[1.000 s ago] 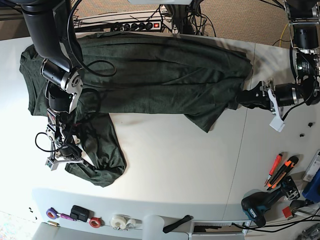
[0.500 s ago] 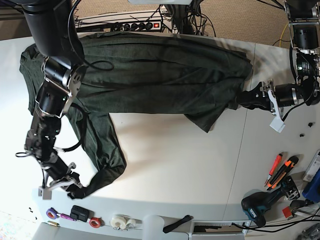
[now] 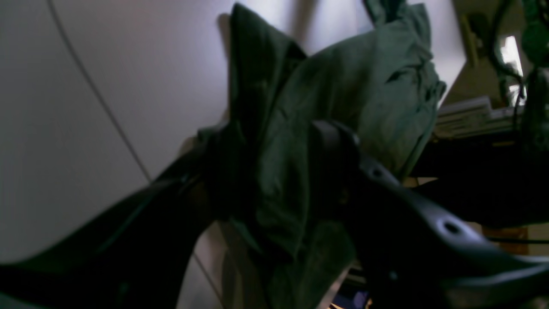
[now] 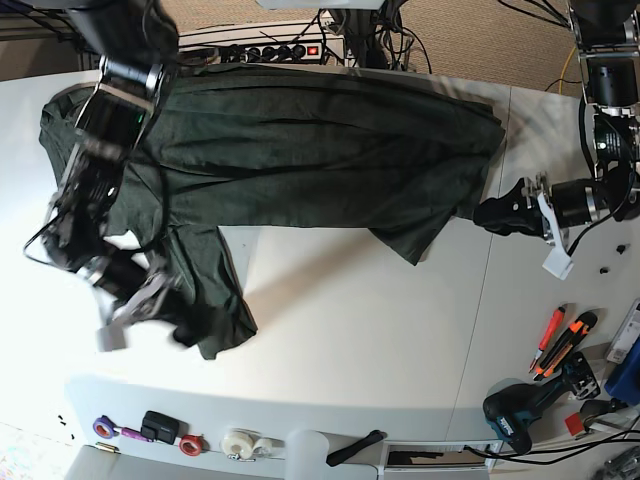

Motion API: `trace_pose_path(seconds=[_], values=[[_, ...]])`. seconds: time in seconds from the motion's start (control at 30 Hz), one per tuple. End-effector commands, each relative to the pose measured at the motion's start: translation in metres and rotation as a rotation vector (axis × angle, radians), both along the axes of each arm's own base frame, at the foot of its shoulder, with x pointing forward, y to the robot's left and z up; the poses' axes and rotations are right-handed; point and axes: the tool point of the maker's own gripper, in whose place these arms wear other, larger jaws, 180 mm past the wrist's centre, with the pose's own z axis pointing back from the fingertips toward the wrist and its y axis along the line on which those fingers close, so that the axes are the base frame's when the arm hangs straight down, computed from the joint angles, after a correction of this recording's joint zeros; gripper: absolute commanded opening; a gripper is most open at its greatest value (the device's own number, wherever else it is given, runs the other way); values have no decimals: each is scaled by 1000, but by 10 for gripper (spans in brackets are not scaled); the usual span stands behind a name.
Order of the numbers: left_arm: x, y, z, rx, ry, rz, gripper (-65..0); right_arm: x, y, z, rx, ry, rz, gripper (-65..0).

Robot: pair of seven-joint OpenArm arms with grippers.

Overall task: Layout the t-shirt on the table in an organized manner, then fold the t-shirt properly
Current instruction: 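Lift the sleeve and lay it over the folded shirt body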

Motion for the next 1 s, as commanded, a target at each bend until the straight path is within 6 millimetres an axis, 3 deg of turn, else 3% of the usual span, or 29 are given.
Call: trace_pose_path(seconds=[0.0,0.1,0.2,0.33,0.43,0.67,0.83,0.97], values=[[12,4,19,-18,-60,12,-380,-4,12,22,15,-83,47,-650],[12,3,18,-22,-59,11,-380,-38,50,14,-22,-89,170,-650],[12,1,18,-26,-59,10,-380,-71,89,20,-35,-134,275,-650],[12,-4,16,-32,-56,8,-380,-108,131,46,26,-237,344,-650],[12,-3,16,-31,-56,8,-380,-127,148,72,76,-324,345,-650],[12,-3,16,-32,-56,8,-380,-156,156,112,87,-476,328,-650],[12,-3,16,-32,-56,8,-380,-145,146,122,18,-558,230,-650],[11,-3,16,-32,-55,8,-380,-126,121,133,-22,-620,110,-650]])
